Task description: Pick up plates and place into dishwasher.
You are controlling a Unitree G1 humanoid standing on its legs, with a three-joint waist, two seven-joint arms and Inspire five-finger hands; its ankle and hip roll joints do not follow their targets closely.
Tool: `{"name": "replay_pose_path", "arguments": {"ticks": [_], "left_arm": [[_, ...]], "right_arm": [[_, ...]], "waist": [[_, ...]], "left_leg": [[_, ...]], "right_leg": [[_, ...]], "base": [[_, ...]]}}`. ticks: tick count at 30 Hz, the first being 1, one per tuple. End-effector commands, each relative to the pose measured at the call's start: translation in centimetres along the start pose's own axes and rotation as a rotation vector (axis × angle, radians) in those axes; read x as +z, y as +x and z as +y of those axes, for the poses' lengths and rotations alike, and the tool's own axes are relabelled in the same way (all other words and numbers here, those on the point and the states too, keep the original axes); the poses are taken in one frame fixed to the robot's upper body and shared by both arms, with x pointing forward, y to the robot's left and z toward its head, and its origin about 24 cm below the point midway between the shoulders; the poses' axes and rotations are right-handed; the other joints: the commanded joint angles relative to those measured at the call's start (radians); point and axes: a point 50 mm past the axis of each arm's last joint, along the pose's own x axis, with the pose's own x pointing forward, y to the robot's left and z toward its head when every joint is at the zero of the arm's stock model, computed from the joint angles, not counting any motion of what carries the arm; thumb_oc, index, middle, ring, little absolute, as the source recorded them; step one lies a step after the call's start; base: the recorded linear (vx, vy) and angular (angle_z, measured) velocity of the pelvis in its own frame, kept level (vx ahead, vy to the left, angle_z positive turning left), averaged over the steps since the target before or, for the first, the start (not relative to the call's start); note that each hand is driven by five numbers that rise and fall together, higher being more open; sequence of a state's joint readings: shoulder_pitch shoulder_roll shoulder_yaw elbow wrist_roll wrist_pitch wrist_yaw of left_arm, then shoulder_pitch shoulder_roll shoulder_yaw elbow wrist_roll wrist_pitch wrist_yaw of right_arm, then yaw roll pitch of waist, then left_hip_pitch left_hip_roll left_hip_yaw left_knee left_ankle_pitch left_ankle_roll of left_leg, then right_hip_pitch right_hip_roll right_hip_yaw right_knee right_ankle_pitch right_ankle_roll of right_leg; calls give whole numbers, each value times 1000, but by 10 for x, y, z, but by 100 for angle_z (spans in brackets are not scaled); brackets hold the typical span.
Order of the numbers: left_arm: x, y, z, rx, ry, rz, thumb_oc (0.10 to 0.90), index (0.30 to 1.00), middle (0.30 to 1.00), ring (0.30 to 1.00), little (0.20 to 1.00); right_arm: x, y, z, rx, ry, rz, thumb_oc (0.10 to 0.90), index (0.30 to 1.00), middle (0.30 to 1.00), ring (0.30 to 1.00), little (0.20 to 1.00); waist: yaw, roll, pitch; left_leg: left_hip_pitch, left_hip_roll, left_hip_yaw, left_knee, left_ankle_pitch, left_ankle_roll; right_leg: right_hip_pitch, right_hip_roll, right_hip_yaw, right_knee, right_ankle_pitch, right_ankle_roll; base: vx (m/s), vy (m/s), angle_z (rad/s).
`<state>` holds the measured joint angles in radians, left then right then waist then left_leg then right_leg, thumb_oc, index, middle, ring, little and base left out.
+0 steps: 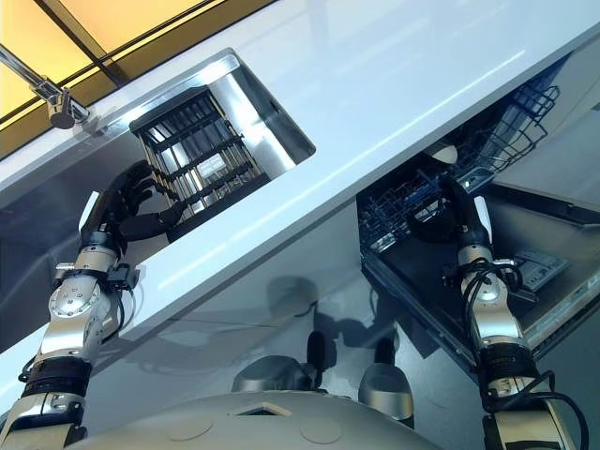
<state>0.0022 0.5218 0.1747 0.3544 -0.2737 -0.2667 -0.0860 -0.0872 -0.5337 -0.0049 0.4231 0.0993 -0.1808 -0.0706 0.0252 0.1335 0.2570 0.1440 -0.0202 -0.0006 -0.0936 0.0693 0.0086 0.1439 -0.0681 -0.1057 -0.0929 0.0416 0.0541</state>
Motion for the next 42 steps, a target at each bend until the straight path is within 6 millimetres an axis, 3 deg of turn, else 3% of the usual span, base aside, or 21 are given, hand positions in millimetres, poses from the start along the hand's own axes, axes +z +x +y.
{"name": "replay_pose_path", "arguments": {"ticks": [1, 13, 16, 19, 25, 28, 33, 37, 42], "left_arm": [[-5, 1, -18, -77, 51, -14, 800, 900, 900, 900, 900], [-10, 1, -27, -86, 46, 9, 800, 900, 900, 900, 900], [-12, 0, -23, -86, 46, 20, 800, 900, 900, 900, 900], [-12, 1, -23, -102, 51, 30, 800, 900, 900, 900, 900], [-8, 3, -27, -139, 51, 30, 800, 900, 900, 900, 900], [-10, 0, -27, -145, 41, 26, 800, 900, 900, 900, 900], [-14, -11, -21, -127, 37, 27, 800, 900, 900, 900, 900], [-14, -15, -8, -83, 45, 25, 800, 900, 900, 900, 900], [-13, -19, 10, -33, 54, 21, 800, 900, 900, 900, 900]], "right_arm": [[75, 20, -7, 1, 83, -363, 800, 900, 900, 900, 900], [113, 35, 29, 163, 318, -481, 800, 900, 900, 900, 900], [126, 36, 45, 324, 536, -518, 800, 900, 900, 900, 900], [142, 43, 53, 329, 604, -554, 800, 900, 900, 900, 900], [167, 54, 50, 126, 440, -606, 800, 900, 900, 900, 900], [157, 56, 37, -60, 184, -571, 800, 900, 900, 900, 900], [126, 38, 0, -211, -178, -491, 800, 900, 900, 900, 900], [103, 19, -46, -290, -234, -420, 800, 900, 900, 900, 900], [87, -5, -93, -400, -150, -383, 800, 900, 900, 900, 900]], "waist": [[-10, -41, -96], [42, -39, -103], [64, -42, -113], [89, -44, -122], [116, -45, -136], [112, -45, -138], [77, -59, -136], [36, -75, -131], [-1, -88, -130]], "left_leg": [[-12, -80, 19, 55, -140, 38], [-21, -81, -12, 61, -129, 31], [-24, -81, -24, 63, -128, 31], [-22, -84, -38, 66, -129, 32], [-17, -85, -51, 58, -128, 33], [-11, -82, -49, 44, -124, 35], [-4, -74, -32, 33, -123, 43], [3, -68, -8, 22, -126, 46], [5, -61, 16, 20, -136, 48]], "right_leg": [[-120, 0, -2, 114, -61, 56], [-111, -9, -41, 128, -70, 44], [-104, -12, -55, 130, -76, 40], [-93, -15, -67, 126, -75, 38], [-81, -15, -78, 118, -74, 36], [-79, -10, -74, 117, -75, 36], [-87, 0, -54, 132, -83, 43], [-96, 7, -36, 142, -84, 55], [-103, 14, -14, 144, -91, 62]], "base": [[-15, 37, -4], [-2, 50, 8], [8, 39, 12], [44, 16, 9], [16, 16, 9], [-28, 25, 6], [-43, 2, 2], [-8, -6, 0], [-19, -31, -8]]}}
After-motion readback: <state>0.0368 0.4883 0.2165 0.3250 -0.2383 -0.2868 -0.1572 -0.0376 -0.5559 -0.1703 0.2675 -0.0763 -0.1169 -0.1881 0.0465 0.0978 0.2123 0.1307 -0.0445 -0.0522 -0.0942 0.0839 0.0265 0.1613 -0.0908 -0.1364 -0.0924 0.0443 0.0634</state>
